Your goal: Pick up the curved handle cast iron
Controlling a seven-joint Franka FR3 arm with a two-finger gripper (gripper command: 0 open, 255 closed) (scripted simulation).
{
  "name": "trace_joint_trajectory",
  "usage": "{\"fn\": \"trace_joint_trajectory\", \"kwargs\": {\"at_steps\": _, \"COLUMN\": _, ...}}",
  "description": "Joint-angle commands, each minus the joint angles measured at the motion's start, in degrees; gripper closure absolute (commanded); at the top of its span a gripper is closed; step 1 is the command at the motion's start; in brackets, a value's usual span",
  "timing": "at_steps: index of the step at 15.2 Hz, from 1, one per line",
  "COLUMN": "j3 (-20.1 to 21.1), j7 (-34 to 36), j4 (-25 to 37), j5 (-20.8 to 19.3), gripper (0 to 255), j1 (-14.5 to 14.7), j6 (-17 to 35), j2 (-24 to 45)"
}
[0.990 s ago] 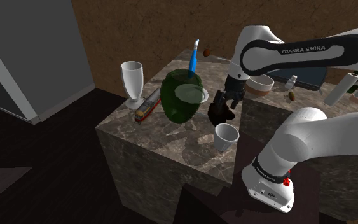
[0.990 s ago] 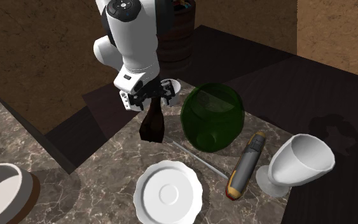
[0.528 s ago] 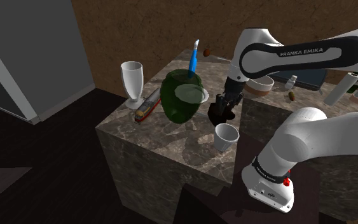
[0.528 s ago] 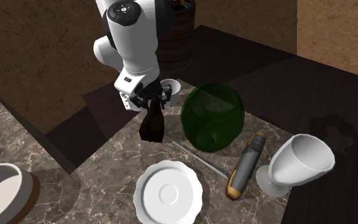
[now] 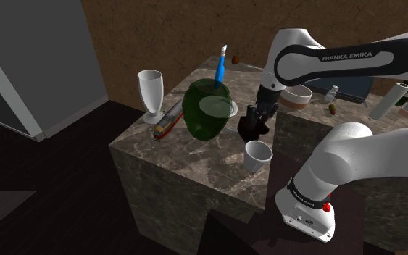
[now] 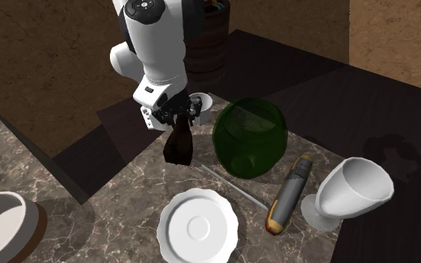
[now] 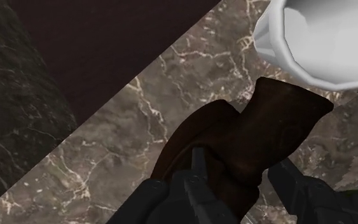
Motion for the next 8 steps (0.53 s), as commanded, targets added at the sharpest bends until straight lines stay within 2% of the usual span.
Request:
{"fn": "trace_joint_trajectory", "kwargs": {"at_steps": 1, "j3": 0.10, "j7": 0.21, "j4": 1.35, "j5": 0.02, "gripper": 255, "j1": 0.04, "j6": -1.81, "j2": -0.49}}
{"fn": "trace_joint_trajectory", "kwargs": {"at_steps": 8, "j3": 0.26, "j7": 0.74, "j4": 6.13, "j5": 0.01, "gripper": 255, "j1": 0.06, "j6": -7.87, "j2": -1.80}}
